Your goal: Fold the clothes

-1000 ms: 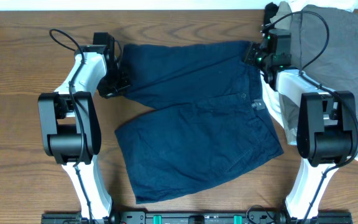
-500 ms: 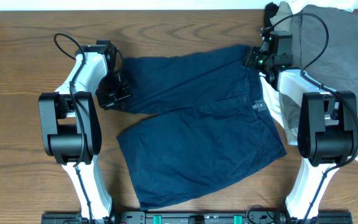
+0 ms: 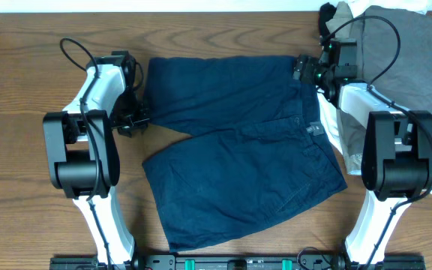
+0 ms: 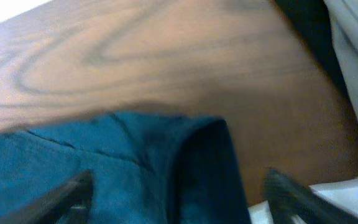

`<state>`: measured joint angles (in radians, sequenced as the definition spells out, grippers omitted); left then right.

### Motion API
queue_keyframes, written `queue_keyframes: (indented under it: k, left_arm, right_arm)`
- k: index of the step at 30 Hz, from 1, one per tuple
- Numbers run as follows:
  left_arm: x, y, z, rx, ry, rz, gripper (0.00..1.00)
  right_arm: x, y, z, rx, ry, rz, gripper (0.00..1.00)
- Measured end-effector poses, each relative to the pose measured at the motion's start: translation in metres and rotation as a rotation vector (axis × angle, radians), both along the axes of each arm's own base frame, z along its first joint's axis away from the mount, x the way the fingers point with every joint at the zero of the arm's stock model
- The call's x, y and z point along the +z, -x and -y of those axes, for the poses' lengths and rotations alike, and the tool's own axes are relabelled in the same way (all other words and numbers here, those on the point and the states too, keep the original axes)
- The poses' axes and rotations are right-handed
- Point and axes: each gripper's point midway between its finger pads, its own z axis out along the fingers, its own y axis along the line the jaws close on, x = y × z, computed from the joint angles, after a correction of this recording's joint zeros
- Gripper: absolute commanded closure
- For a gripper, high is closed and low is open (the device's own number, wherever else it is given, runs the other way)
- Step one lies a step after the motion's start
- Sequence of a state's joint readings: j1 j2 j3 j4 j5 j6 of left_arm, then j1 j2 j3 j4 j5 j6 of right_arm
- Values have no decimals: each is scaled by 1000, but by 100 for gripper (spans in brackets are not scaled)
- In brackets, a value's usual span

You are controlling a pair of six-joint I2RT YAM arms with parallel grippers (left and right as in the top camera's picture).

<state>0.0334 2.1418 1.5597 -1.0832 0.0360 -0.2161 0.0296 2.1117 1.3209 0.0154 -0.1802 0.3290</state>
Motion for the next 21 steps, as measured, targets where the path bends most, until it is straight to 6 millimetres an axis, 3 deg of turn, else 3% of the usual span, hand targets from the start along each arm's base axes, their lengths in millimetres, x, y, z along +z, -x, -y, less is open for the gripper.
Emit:
queue_keyframes:
  k: [2, 5, 7, 9, 12, 14, 17, 21]
  left_arm:
    - [5, -5, -6, 16, -13, 29, 61]
    - [31, -16, -14, 39, -27, 125, 56]
    - [59, -21, -17, 49, -34, 208, 54]
    - [97, -22, -18, 52, -41, 307, 53]
    - [148, -12, -13, 43, -47, 419, 52]
    - [170, -1, -6, 33, -47, 458, 52]
    - [194, 18, 8, 17, -39, 489, 53]
    - [199, 48, 27, 29, -21, 475, 53]
  right_arm:
    - [2, 8, 2, 2, 11, -38, 1]
    - [24, 23, 4, 10, 34, -82, 1]
    - [52, 31, 4, 16, 38, -81, 1]
    - [93, 47, 3, 29, 38, -69, 1]
    - [152, 82, -3, 63, 12, -53, 1]
    - [172, 109, -8, 85, -5, -79, 1]
    - [182, 156, -16, 108, -20, -175, 1]
    - [164, 217, -24, 87, -11, -411, 1]
